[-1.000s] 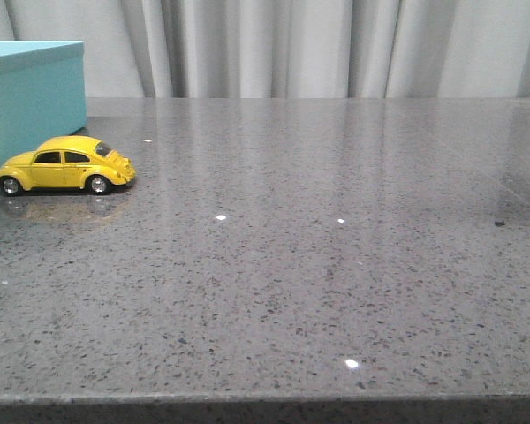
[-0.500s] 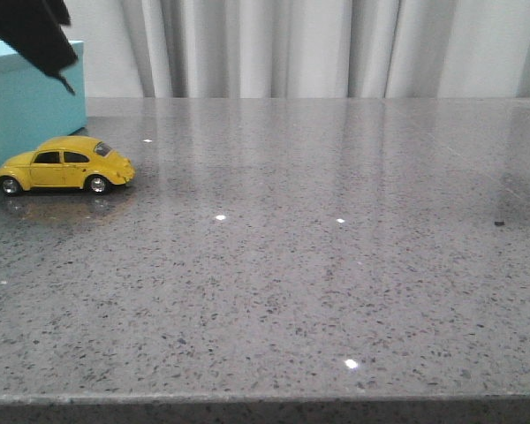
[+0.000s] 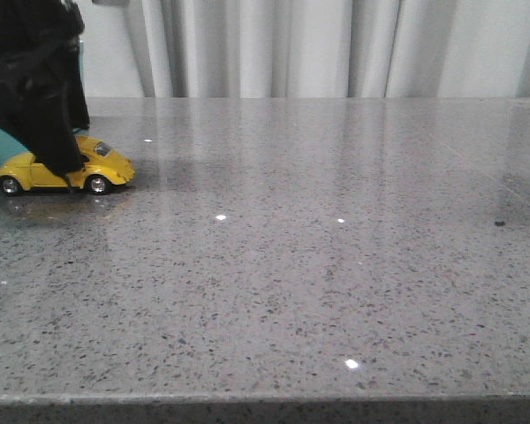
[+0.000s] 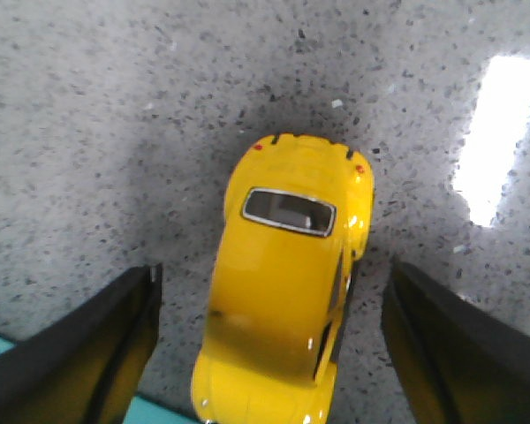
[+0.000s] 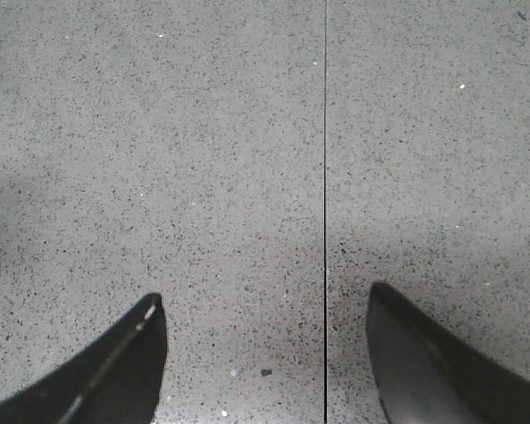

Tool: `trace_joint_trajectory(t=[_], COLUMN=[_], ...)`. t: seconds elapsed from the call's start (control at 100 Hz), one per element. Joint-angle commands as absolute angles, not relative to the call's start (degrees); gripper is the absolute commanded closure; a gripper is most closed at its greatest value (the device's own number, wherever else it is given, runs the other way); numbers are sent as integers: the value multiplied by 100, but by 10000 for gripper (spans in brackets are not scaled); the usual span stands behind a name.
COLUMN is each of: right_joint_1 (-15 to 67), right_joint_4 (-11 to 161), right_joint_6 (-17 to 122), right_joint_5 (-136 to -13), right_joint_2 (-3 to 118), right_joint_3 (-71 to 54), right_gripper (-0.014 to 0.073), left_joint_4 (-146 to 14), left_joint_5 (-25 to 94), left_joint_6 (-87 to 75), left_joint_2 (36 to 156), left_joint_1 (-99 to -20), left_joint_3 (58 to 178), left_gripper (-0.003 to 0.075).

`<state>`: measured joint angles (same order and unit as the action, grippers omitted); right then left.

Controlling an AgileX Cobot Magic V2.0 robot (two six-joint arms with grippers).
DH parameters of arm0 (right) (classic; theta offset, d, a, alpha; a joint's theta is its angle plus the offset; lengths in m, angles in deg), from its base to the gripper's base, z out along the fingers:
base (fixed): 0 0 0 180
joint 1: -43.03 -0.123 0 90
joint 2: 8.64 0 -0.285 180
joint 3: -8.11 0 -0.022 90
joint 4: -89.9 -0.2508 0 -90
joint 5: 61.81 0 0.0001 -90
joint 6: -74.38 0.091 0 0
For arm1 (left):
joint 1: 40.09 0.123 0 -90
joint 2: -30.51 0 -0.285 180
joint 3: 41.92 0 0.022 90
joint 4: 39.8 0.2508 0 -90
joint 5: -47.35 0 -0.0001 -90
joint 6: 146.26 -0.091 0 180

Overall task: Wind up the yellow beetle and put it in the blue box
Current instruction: 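Lower the left gripper onto the beetle beside the box and grasp it, then lift the beetle with the left gripper over the blue box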

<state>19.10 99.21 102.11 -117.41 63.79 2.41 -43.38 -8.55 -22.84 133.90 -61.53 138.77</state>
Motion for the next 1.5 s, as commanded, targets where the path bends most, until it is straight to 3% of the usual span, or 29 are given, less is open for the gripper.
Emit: trace_joint_trajectory(t=[0.0, 0.23, 0.45, 0.62, 1.01, 1.23, 1.49], right_joint_1=[1902, 1902, 1902, 1902, 1902, 1902, 1902], right_joint_4=[10036, 10036, 10036, 10036, 10036, 10036, 10036], right_joint_6=[10138, 10138, 10138, 10138, 10139, 10139, 10139], right_joint_5=[-11360, -11360, -11360, -11360, -11347, -11347, -11342], right_joint_2=[6228, 6228, 6228, 6228, 6228, 6228, 6228], right_joint_3=[384, 384, 384, 384, 384, 384, 384], right_gripper=[106, 106, 106, 106, 106, 106, 106], left_joint_4=[-4374, -4374, -4374, -4374, -4546, -4324, -3904], left_joint_5=[-671, -730, -739, -777, -733, -527, -1127], left_joint_6=[-2290, -2290, -2290, -2290, -1858, 534, 2845], left_joint_2=[13246, 13341, 13341, 13341, 12909, 12701, 12734], left_joint_1=[-6195, -6195, -6195, -6195, -6155, -5548, -4315], left_joint_3=[14070, 14070, 14070, 14130, 15432, 16373, 16461], left_gripper=[215, 256, 460, 574, 584, 584, 584])
